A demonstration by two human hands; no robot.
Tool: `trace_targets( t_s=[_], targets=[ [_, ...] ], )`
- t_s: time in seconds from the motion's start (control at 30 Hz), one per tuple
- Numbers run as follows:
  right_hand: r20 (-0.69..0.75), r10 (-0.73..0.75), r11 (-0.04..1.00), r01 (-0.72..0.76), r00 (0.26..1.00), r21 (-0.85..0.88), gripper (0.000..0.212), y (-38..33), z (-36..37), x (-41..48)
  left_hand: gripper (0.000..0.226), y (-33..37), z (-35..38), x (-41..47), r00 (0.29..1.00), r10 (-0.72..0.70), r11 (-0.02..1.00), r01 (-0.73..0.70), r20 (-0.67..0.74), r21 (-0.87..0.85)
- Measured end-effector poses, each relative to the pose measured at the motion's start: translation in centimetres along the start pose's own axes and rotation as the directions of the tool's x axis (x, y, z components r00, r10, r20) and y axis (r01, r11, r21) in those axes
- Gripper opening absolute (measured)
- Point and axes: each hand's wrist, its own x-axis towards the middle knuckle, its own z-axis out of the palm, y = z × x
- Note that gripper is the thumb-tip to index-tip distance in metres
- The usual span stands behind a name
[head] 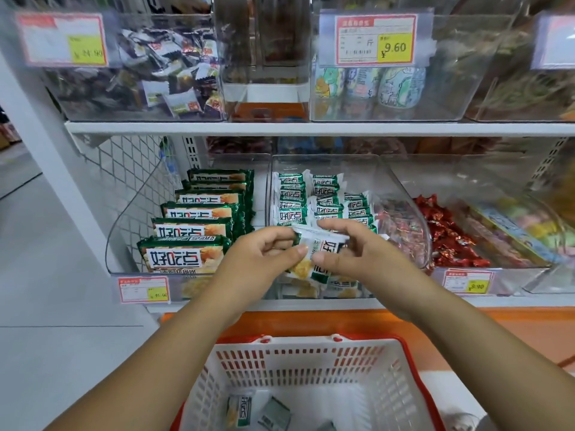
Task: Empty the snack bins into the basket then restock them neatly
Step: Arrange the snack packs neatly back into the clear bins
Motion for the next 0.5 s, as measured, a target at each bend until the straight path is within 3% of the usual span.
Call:
trace_targets(
  t_s=[0.13,0.2,0.27,0.37,0.5],
  targets=[
    [-0.041,0.007,0.999,-0.006,0.999,0.042,0.024,0.8,-0.6,0.7,0.027,0.1,0.2,0.3,0.996,0.067,0.997,-0.065,-0.055,0.034],
    [-0.130,-0.018,1.000,0.017,0.991,-0.008,0.021,0.4,-2.0,1.5,0.026,0.3,0.2,0.4,0.973,0.182,0.965,-0.150,-0.141,0.214],
    [-0.255,-0.075,0.983,0.029,0.964,-0.180,0.026,-0.1,-4.2,2.8,0.038,0.3,-0.1,1.1,0.931,0.310,0.885,-0.210,-0.190,0.416],
    [-0.376,-0.157,0.870,-0.053,0.913,-0.491,0.038,-0.2,-7.9,6.3,0.056,-0.7,-0.4,2.6,0.931,0.318,0.824,-0.178,-0.179,0.537],
    [-0.287,-0.207,0.687,-0.070,0.935,-0.723,0.048,0.5,-11.8,12.9,0.061,-2.7,-0.1,4.1,0.963,0.233,0.815,-0.119,-0.132,0.568]
  ],
)
